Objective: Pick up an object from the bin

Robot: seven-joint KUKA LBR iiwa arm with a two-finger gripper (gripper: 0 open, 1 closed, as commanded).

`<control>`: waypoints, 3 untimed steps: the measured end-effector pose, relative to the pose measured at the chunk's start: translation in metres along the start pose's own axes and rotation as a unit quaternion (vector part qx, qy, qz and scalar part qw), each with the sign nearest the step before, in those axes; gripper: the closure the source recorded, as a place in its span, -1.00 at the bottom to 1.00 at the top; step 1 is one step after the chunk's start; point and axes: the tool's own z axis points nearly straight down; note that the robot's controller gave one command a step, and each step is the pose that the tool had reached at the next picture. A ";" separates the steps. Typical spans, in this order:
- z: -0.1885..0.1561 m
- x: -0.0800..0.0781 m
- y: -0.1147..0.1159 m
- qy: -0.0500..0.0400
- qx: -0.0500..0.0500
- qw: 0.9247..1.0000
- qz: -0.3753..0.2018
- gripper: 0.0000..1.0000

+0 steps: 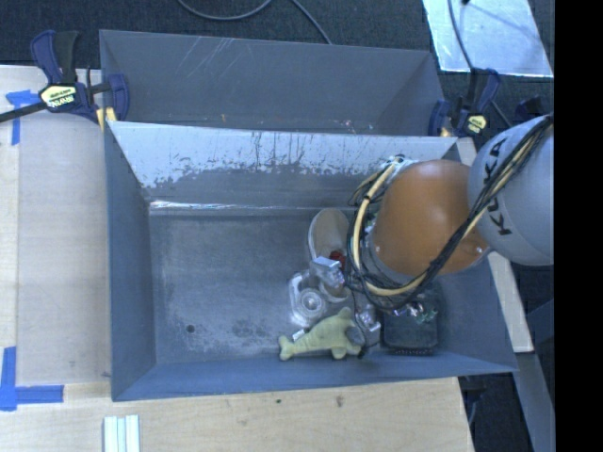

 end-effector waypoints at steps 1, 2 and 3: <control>0.011 0.011 -0.012 -0.015 0.005 0.993 -0.119 1.00; 0.011 0.011 -0.012 -0.015 0.005 0.993 -0.119 1.00; 0.008 0.012 -0.012 -0.014 0.004 0.993 -0.119 1.00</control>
Offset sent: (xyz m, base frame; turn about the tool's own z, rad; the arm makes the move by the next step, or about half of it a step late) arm 0.0000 0.0000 0.0000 0.0000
